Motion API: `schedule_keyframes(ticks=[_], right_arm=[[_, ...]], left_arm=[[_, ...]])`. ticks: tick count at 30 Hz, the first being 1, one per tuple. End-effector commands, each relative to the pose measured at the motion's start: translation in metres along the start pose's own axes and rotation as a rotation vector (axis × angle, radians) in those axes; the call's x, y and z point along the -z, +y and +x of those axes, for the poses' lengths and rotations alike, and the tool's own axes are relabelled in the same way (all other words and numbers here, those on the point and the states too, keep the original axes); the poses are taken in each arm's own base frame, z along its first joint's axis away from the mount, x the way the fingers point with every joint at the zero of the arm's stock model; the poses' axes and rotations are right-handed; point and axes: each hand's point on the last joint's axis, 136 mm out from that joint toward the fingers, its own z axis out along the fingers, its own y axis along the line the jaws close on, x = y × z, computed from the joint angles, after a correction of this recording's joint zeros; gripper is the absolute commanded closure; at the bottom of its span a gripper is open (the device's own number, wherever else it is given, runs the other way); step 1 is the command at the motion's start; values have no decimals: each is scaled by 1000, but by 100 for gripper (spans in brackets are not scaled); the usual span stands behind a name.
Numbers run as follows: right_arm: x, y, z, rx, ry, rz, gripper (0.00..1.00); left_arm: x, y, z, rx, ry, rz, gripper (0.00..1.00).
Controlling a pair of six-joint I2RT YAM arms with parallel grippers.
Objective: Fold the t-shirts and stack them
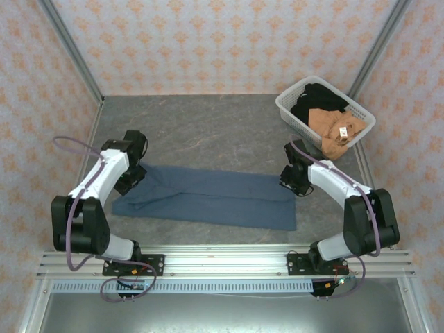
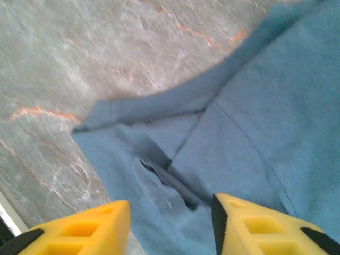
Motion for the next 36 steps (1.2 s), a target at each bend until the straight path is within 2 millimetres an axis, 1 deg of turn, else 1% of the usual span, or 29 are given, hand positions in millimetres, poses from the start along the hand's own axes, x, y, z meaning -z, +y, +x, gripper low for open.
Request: schedule_keyframes(ticks=[1,3,4,7,10,13,15,18,19,20,21,24,25,26,27,29,31,34,36], right_arm=[[2,5,0,43,-2,-24,70],[-1,14,0,59,17,-63,70],[-3,18,1,65,30,-74,70],[-12,20,1,74,56,-59,70],[-23,17,1,82,88,-19,71],[-37,8,4,50,142,31,75],[-45,-5,5,1,172,71,76],[-48,-25,5,-67,200,125,77],[-47,-30,6,-83,206,138,77],[-46,-33,8,-92,210,147,77],[-44,-35,10,-98,217,154,77],[-41,-40,23,-144,239,158,77],[-41,-43,31,-168,253,157,77],[-40,-43,39,-194,267,149,77],[-40,-42,48,-215,283,141,77],[-40,-35,70,-253,312,115,76],[-41,-23,91,-281,341,82,76],[-43,-1,119,-331,382,37,76],[-45,14,132,-358,395,15,75]], left_arm=[[-10,1,44,34,175,33,67],[-13,-8,54,60,205,72,76],[-16,-12,59,73,219,83,78],[-25,-27,65,88,240,88,79],[-36,-45,69,95,259,88,79],[-49,-61,69,79,271,67,80],[-59,-73,68,59,284,42,81],[-67,-101,54,20,276,31,83],[-66,-117,47,10,272,52,83],[-73,-132,42,-7,278,47,83],[-73,-147,36,-20,274,59,84],[-71,-212,12,-68,244,144,84],[-69,-239,5,-86,239,190,84],[-66,-267,2,-104,239,242,84],[-64,-288,0,-115,235,276,84],[-57,-336,-1,-144,217,362,84],[-52,-374,2,-144,212,448,84],[-50,-428,10,-95,236,609,83],[-48,-457,14,-50,249,720,83]])
